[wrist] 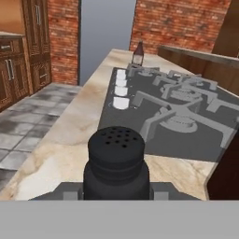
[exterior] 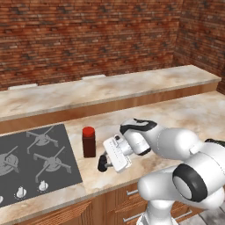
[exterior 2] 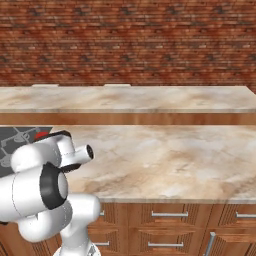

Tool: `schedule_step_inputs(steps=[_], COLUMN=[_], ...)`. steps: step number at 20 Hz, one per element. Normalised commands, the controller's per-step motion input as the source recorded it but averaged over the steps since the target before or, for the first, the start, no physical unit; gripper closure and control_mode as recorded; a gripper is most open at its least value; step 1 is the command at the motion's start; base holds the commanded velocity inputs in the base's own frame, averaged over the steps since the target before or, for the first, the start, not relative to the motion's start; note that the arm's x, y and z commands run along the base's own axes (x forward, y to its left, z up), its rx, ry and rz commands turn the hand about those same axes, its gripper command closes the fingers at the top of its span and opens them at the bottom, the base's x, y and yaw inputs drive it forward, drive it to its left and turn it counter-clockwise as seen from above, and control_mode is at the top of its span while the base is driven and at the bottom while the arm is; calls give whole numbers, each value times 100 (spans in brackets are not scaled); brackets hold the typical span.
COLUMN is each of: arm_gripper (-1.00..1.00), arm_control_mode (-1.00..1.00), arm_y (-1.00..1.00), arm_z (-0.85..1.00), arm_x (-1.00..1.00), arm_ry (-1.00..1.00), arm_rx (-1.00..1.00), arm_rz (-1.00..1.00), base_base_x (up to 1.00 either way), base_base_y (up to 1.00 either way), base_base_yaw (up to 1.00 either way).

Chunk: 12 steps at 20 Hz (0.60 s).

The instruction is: Collect the paprika, ketchup, and shaker from the cabinet and place them next to the stove.

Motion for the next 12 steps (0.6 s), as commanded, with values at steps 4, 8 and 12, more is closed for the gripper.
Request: schedule_step_inputs(steps=[4, 8, 12], arm_gripper=[100, -100, -100], arm_control_mode=[-100, -100, -100], arm_y=[10, 4, 0], arm_z=[-26, -28, -20], arm_x=[0, 0, 0], arm_ry=[0, 0, 0], arm_rx=[-1, 0, 0], arm_rz=[-7, -7, -6], base_base_x=[0, 0, 0], base_base_y=[0, 0, 0], base_base_yaw=[0, 0, 0])
